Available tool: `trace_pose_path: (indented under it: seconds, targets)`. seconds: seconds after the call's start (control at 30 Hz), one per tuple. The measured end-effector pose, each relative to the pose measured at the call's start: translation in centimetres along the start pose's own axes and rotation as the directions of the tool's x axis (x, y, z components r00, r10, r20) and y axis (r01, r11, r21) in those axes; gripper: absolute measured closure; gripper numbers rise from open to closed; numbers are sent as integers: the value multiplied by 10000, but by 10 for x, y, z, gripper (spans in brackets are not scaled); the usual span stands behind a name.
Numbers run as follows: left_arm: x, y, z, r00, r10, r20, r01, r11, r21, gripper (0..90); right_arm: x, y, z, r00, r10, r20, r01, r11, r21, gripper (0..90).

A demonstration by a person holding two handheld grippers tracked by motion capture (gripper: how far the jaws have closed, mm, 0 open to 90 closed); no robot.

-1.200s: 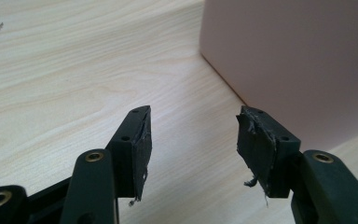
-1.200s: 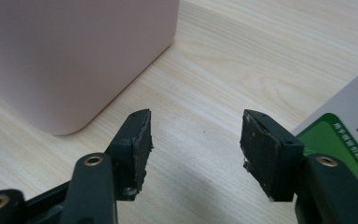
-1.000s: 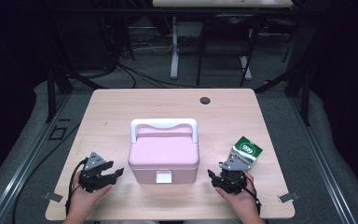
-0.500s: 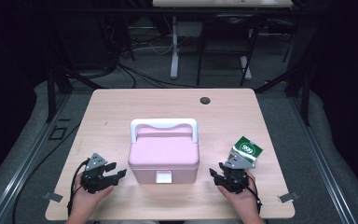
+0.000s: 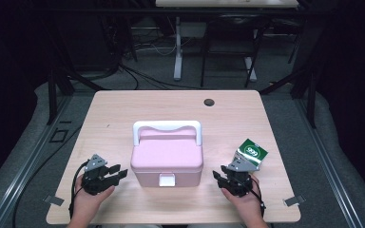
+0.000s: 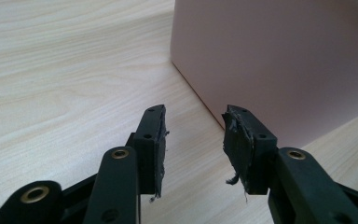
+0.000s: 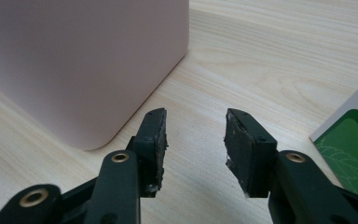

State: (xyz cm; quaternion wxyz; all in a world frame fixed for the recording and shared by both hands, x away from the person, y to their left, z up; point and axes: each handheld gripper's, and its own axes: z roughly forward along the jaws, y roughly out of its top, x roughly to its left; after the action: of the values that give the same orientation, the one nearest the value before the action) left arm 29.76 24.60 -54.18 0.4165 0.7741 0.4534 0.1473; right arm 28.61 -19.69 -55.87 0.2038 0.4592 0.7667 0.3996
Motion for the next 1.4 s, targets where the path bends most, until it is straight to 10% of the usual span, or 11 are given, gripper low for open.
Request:
trace_pose_path:
  seconds: [0.6, 0.83, 1.4]
  targets:
    - [1, 20, 9, 9988, 238, -426, -233, 9997, 125, 863, 4, 23, 9, 10000, 27, 36, -27, 10000, 33, 870]
    - [9, 32, 9, 9990, -308, -327, 305, 9995, -112, 897, 1, 39, 11, 9992, 396, 51, -395, 9990, -227, 900]
    - [-13, 36, 17, 9995, 191, 262, -192, 9998, 17, 899, 16, 46, 21, 9965, 366, -755, -405, 9979, -505, 900]
